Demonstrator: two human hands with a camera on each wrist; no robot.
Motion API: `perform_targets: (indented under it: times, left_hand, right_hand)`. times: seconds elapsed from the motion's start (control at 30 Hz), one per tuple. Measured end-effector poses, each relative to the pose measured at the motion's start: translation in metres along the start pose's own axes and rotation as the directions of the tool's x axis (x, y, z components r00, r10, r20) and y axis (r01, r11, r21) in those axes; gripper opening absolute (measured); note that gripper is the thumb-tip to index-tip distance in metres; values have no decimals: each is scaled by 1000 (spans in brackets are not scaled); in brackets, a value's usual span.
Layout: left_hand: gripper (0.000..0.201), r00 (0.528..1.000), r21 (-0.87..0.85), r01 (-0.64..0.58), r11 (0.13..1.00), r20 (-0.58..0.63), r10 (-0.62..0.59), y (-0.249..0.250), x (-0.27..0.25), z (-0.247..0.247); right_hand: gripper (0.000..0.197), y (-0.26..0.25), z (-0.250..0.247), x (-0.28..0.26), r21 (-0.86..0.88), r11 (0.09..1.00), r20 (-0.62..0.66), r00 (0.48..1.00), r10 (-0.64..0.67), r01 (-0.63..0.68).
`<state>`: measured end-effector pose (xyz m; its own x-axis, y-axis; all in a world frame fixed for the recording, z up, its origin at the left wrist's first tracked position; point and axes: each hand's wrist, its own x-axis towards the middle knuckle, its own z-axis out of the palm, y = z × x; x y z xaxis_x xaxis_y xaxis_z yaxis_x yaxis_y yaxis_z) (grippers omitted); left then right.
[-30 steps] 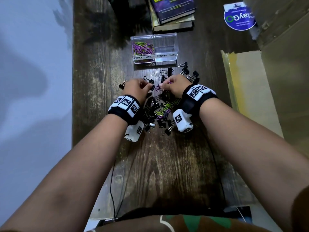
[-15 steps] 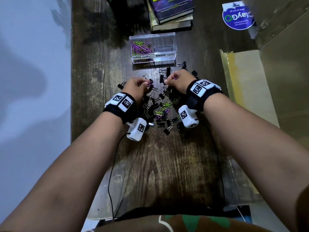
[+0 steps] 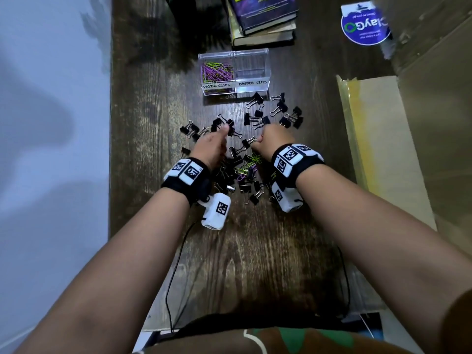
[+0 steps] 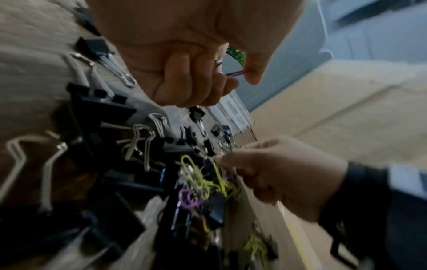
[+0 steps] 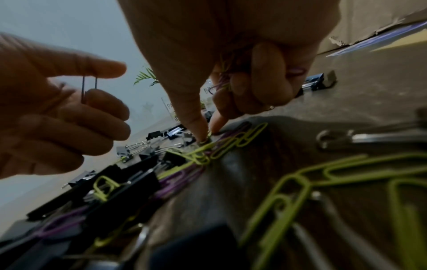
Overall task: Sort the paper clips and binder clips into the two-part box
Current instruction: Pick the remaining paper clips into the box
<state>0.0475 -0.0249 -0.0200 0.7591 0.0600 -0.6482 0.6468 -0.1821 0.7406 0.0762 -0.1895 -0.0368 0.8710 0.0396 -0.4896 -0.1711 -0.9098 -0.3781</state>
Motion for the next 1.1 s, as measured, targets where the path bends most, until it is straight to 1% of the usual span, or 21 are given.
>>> perform_targets:
  times: [0.07, 0.13, 0.17, 0.23, 0.3, 0.33, 0.37, 0.47, 0.57, 0.63, 0.7, 0.77, 0.8, 0.83, 0.87, 0.9, 0.93, 0.97, 1.0, 1.03, 1.1]
  left_hand:
    - [39, 997, 107, -80, 991, 21, 79, -1, -3, 10]
    - [28, 985, 325, -166, 931, 11, 172, 0, -3, 22]
    - [26, 976, 437, -201, 877, 15, 216, 1, -1, 27]
    - [28, 960, 596, -255, 761, 61, 274, 3, -2, 36]
    - [34, 934, 725, -324, 608, 142, 327, 3, -2, 42]
    - [37, 918, 767, -358, 532, 186, 349, 2, -3, 44]
    - [38, 904, 790, -385, 478, 219, 366, 3, -2, 45]
    - [33, 883, 820, -420, 389, 271, 383, 5, -3, 44]
    - [34, 864, 862, -439, 254, 327, 382, 4, -1, 45]
    - [34, 863, 878, -437, 194, 348, 366, 3, 1, 49]
    - [31, 870, 877, -439, 194, 361, 337, 2, 2, 52]
    - [28, 875, 871, -441, 216, 364, 319, 1, 4, 55]
    - [28, 875, 873, -440, 211, 364, 318, 1, 4, 56]
    - [27, 874, 877, -438, 196, 364, 320, 0, 4, 57]
    - [27, 873, 882, -435, 181, 364, 325, 0, 4, 58]
    - [27, 874, 885, -432, 173, 364, 321, 0, 4, 58]
    - [28, 875, 884, -433, 175, 365, 319, -1, 4, 57]
    - [27, 875, 879, -435, 195, 363, 319, -1, 3, 56]
    - [24, 879, 866, -436, 245, 350, 325, 0, 3, 54]
    - [21, 889, 844, -424, 329, 319, 330, 0, 3, 51]
    - [18, 922, 759, -366, 539, 217, 322, 5, 1, 45]
  right_hand:
    - [22, -5, 1, 1, -6, 1000, 1, 1000, 14, -14]
    - [32, -7, 2, 2, 3, 1000, 16, 999, 29, -29]
    - [34, -6, 2, 2, 4, 1000, 18, 999, 31, -31]
    - [33, -2, 0, 2, 9, 1000, 7, 1000, 23, -24]
    - [20, 5, -4, 0, 3, 1000, 4, 1000, 6, -6]
    - [16, 8, -5, 0, -12, 1000, 5, 1000, -1, 1]
    - [18, 11, -6, 0, -26, 1000, 12, 1000, -1, 2]
    - [18, 16, -7, 0, -48, 998, 6, 999, -35, 36]
    - [17, 18, -10, 0, -57, 998, 41, 998, -38, 41]
    - [25, 22, -12, -1, -52, 998, 76, 997, -30, 34]
    - [32, 26, -17, -4, 36, 999, 73, 997, -34, 32]
    - [32, 32, -27, -9, 219, 976, 34, 999, -19, 11]
    - [29, 34, -33, -12, 315, 949, 17, 1000, -5, -1]
    - [22, 37, -38, -15, 431, 902, 3, 1000, 10, -10]
    - [15, 39, -41, -18, 571, 820, 7, 999, 43, -39]
    - [16, 41, -43, -19, 705, 706, 19, 997, 81, -71]
    - [24, 45, -43, -17, 786, 610, 35, 992, 117, -100]
    - [31, 48, -42, -14, 826, 550, 55, 988, 143, -125]
    - [36, 50, -41, -14, 838, 525, 77, 984, 158, -150]
    - [37, 52, -39, -13, 841, 515, 94, 982, 166, -168]
    - [26, 53, -37, -14, 838, 504, 141, 975, 173, -211]
